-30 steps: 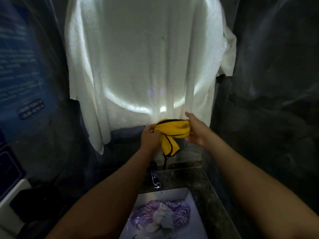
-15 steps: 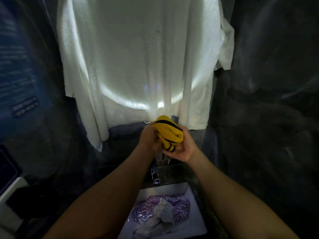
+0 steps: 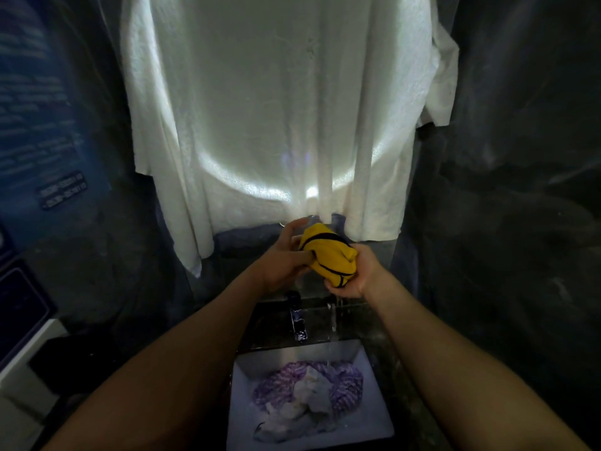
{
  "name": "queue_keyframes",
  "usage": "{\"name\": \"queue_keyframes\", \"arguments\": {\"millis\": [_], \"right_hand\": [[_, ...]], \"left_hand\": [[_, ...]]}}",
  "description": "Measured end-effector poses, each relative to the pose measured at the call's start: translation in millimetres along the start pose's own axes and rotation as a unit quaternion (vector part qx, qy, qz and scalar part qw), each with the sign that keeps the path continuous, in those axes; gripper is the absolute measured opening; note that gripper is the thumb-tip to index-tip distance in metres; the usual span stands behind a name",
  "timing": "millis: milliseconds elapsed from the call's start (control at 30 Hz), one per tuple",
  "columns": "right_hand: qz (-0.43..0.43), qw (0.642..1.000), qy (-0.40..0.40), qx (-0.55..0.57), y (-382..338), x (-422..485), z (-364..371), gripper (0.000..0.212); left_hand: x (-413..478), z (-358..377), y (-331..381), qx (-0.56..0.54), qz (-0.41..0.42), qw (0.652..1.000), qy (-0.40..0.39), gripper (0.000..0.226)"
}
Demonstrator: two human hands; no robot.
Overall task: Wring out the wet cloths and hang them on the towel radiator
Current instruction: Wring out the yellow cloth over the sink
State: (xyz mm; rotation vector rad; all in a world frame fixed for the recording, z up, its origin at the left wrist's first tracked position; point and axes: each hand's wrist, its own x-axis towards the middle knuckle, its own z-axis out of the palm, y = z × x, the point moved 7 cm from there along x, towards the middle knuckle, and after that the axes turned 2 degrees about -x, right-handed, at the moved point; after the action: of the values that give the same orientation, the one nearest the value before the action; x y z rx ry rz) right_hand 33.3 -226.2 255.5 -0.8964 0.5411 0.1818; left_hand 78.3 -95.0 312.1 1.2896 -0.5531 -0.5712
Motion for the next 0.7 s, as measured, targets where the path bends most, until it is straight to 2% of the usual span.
{"name": "queue_keyframes", "arguments": {"millis": [67,133,267,400,467,600,700], "right_hand": [[0.025,0.999,0.033,-0.009,2.9,3.6,-7.3,0.024],[0.042,0.998,0.046,-0.026,4.6,6.2,-10.7,0.021],[0.058,0.997,0.027,-0.042,5.7,11.2,-4.7,0.019],[0.042,0.993,0.037,-0.099,4.3,5.7,4.9,0.020],[0.005,0.994,0.047,-0.102,3.4,2.1,10.8,0.027],[-0.124,0.983,0.082,-0.112,-5.9,6.8,17.5,0.036],[-0.201,0.932,0.193,-0.233,-17.7,1.1,13.4,0.036]], "left_hand": [[-2.6,-4.8,-0.4,0.081,0.001,0.996,-0.024,0.083],[-4.2,-7.9,-0.5,0.125,0.005,0.992,-0.013,0.082],[1.3,-13.0,-5.3,0.102,0.043,0.991,0.071,0.051],[3.2,-12.2,-16.4,0.028,0.036,0.986,0.158,0.044],[4.9,-13.5,-22.3,-0.013,0.022,0.978,0.208,0.040],[9.4,-16.1,-30.0,-0.076,-0.019,0.960,0.270,0.058],[13.6,-25.6,-36.9,-0.067,-0.033,0.946,0.316,0.057]]}}
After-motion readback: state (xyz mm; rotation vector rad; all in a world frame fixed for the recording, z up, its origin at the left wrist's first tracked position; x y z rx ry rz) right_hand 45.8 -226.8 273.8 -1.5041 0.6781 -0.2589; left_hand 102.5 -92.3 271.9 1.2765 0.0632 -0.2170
